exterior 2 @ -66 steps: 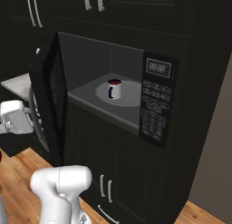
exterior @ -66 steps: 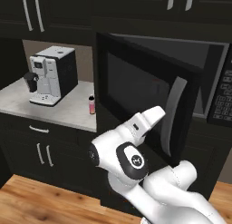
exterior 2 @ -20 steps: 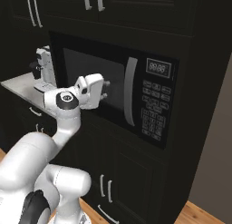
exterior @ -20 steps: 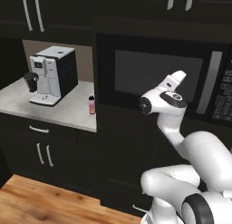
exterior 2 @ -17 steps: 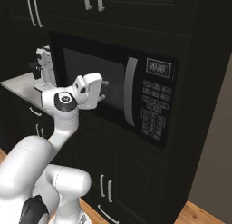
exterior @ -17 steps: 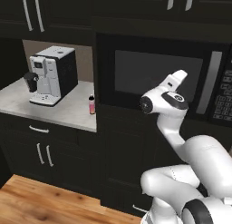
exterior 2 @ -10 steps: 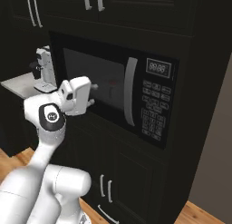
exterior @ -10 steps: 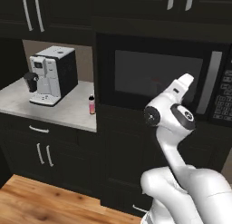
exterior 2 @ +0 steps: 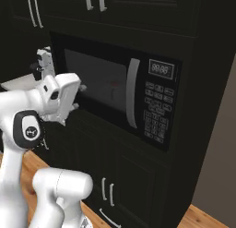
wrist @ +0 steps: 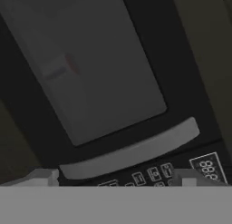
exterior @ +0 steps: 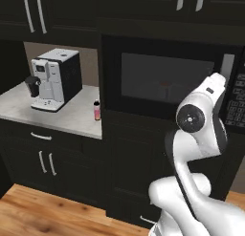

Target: Place the microwavable item in the microwave. Then, close the microwave door and press the start button.

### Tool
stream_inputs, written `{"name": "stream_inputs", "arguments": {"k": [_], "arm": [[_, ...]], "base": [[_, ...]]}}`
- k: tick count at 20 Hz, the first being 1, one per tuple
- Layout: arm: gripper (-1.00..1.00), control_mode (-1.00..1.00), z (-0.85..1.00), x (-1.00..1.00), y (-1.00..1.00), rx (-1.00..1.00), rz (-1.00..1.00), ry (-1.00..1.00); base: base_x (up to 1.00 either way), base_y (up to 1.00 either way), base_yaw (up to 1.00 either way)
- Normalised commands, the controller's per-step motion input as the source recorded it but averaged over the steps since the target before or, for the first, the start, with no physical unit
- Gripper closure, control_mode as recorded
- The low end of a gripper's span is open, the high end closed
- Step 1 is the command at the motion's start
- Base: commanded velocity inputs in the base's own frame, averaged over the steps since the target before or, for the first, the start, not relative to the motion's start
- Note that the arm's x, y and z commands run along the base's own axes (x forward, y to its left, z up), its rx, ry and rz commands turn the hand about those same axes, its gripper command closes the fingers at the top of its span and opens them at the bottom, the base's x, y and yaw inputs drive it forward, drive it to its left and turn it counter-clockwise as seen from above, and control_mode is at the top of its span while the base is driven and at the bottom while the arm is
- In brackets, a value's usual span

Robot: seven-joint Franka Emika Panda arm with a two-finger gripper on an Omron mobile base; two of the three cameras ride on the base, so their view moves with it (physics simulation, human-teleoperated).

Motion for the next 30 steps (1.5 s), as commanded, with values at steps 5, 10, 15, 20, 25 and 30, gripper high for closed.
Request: {"name": "stream_inputs", "arguments": {"k": [5, 10, 15, 20, 25, 30], "arm": [[-1.00, -1.00, 0.03, -1.00, 0.00, 0.19, 0.21, 0.13], [-1.00, -1.00, -0.25, -0.87, -0.15, 0.21, 0.29, 0.09], [-1.00, -1.00, -0.46, -0.50, -0.37, 0.25, 0.36, 0.02], [-1.00, -1.00, -0.51, -0.13, -0.41, 0.26, 0.37, 0.00], [-1.00, -1.00, -0.47, 0.05, -0.29, 0.20, 0.29, 0.00], [-1.00, -1.00, -0.54, 0.22, -0.19, 0.11, 0.24, 0.00]], "base": [[0.00, 0.00, 0.00], [0.00, 0.00, 0.00], [0.00, 0.00, 0.00], [0.00, 0.00, 0.00], [0.00, 0.00, 0.00], [0.00, 0.00, 0.00]]}}
